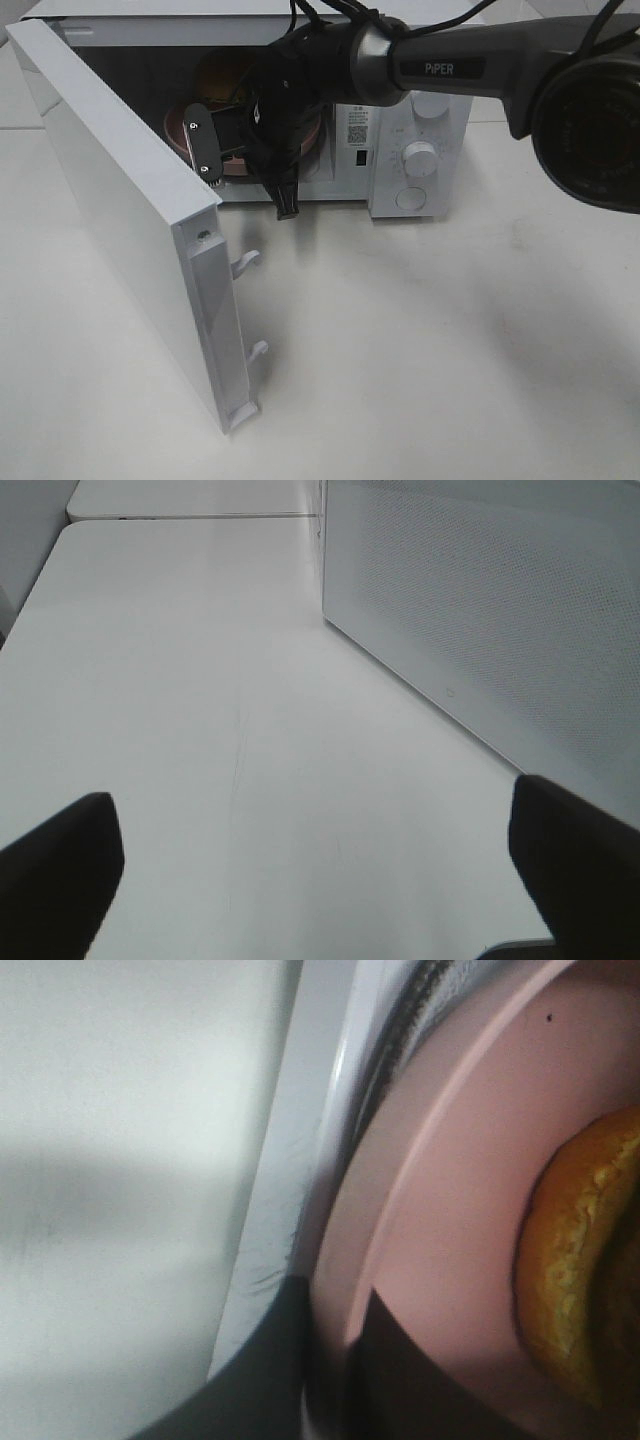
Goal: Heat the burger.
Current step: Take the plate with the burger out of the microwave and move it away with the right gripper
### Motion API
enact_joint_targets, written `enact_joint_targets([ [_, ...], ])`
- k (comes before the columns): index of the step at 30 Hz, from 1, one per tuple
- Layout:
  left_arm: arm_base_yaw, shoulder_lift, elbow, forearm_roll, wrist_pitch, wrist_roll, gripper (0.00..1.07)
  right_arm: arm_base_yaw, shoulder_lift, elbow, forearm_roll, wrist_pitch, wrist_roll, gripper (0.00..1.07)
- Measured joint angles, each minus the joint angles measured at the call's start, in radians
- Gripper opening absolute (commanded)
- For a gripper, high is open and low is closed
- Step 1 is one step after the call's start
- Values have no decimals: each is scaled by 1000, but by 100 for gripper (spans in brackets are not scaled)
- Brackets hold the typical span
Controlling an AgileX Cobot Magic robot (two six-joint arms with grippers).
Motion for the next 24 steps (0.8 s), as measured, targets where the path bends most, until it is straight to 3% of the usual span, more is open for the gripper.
enact_joint_targets([
  [14,0,0,0,0,0,0,99,5,-43,15,89,71,-141,0],
  [24,0,0,0,0,0,0,99,10,-160,246,166,-83,-268,0],
])
